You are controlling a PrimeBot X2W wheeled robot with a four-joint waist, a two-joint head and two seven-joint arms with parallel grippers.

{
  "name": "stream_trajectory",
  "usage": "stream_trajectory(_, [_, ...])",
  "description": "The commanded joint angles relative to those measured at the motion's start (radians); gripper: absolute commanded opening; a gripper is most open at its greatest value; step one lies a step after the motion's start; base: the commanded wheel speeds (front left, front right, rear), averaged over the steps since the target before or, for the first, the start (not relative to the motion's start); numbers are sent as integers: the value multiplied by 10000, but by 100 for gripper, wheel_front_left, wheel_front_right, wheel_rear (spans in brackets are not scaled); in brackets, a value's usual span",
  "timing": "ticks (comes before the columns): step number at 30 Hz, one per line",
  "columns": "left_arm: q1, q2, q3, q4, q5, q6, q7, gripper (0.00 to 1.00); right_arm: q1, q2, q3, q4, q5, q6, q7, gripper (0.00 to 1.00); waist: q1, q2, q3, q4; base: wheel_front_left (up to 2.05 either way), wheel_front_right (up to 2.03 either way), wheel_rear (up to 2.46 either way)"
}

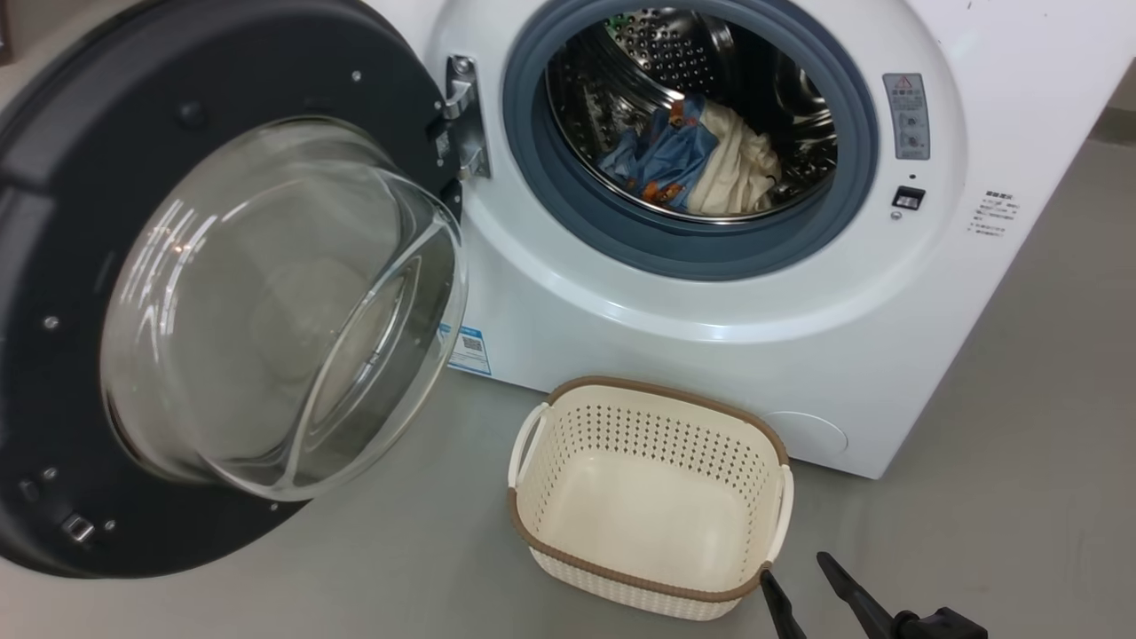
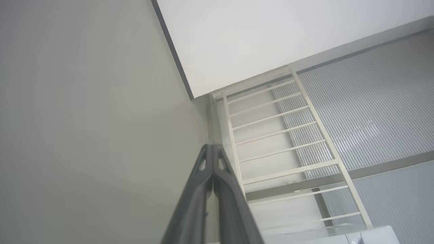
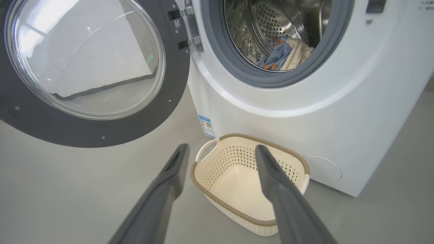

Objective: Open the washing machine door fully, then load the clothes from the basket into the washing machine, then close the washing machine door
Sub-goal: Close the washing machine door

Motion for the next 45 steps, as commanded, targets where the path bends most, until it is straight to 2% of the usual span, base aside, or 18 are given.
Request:
stream_trajectory(1, [-597,737,355,93,-351,-118,379,0,-281,-114,297,-173,98,17,-59,100,0,0,140,-157,0,0,0])
stream_trajectory(5, [-1542,1450,874,1137,-1592,-302,1383,0,-389,-273,380,-113,105,17,-59,100,0,0,340,-413,0,0,0])
stream_trajectory(8, [-1983,1930,1106,1781,-2118,-467,1905,0,-455,-363,397,-102,89,17,-59,100,0,0,485,-619,0,0,0])
stream_trajectory(12, [-2327,2426,1028,2576,-2274,-609,2407,0,-585,-491,455,-87,55,17,-59,100,0,0,706,-895,0,0,0])
stream_trajectory(18, [-2805,2757,860,3277,-2538,-795,3156,0,-657,-627,444,-74,47,17,-59,100,0,0,832,-1120,0,0,0])
stream_trajectory(29, [-3095,2870,734,4010,-3053,-897,4588,0,-605,-677,442,-69,58,17,-59,100,0,0,717,-1192,0,0,0])
stream_trajectory(40, [-2724,2255,352,3566,-3519,-916,6718,0,-547,-736,505,-121,99,17,-59,100,0,0,517,-1008,0,0,0])
stream_trajectory(45, [-2490,2040,332,3280,-3696,-917,7290,0,-497,-762,483,-138,104,17,-59,100,0,0,468,-975,0,0,0])
